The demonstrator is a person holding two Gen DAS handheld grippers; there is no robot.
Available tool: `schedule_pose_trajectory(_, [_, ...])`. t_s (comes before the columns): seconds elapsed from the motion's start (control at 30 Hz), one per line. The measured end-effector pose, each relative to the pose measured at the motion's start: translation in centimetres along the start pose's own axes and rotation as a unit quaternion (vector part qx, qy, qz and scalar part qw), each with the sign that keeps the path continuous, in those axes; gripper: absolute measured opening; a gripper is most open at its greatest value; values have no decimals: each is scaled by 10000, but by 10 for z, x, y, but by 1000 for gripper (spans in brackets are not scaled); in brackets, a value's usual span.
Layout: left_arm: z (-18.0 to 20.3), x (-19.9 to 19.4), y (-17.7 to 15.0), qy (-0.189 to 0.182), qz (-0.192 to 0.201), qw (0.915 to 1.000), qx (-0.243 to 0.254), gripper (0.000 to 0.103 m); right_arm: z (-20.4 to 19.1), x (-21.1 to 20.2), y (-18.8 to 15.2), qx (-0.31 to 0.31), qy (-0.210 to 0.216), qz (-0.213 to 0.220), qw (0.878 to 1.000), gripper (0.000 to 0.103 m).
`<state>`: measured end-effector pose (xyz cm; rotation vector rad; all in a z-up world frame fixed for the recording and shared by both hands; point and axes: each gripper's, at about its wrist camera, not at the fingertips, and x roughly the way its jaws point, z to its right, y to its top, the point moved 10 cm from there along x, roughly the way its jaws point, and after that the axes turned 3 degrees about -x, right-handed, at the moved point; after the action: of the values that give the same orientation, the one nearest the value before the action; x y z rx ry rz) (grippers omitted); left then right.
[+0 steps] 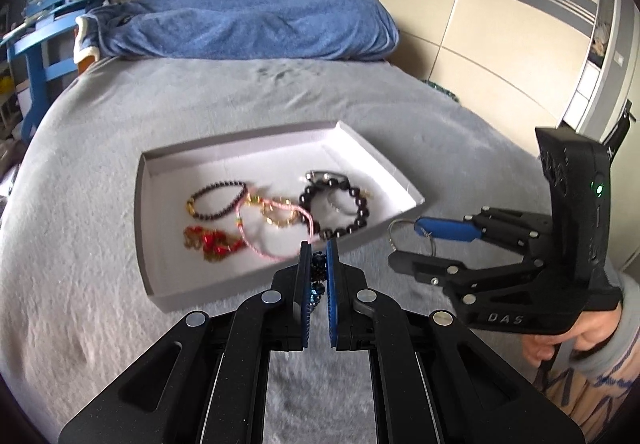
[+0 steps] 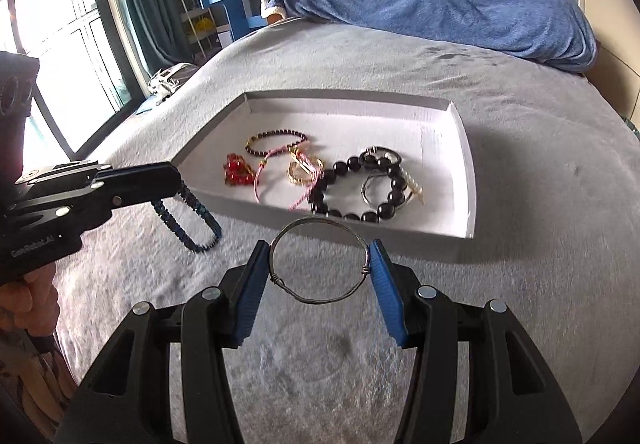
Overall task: Organize jewelry
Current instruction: 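Carry both pieces over the tray and lower them inside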
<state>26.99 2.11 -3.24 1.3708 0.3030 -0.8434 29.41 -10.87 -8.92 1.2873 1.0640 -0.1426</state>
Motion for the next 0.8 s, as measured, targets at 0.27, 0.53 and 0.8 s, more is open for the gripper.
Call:
schedule_pose_trajectory(0.27, [-10,-8,34,103,272,9996,-44,8,4,-1,28,20,41,114,9999,51])
schedule_pose_trajectory(0.53, [-17,-6,57,154,396,9991,-67,8,16,5,52,27,-3,146,9999,51])
schedule_pose_trajectory(0.8, [-23,3,71,157,432,9989,-98,8,32,19,63,177,-27,107,9998,51])
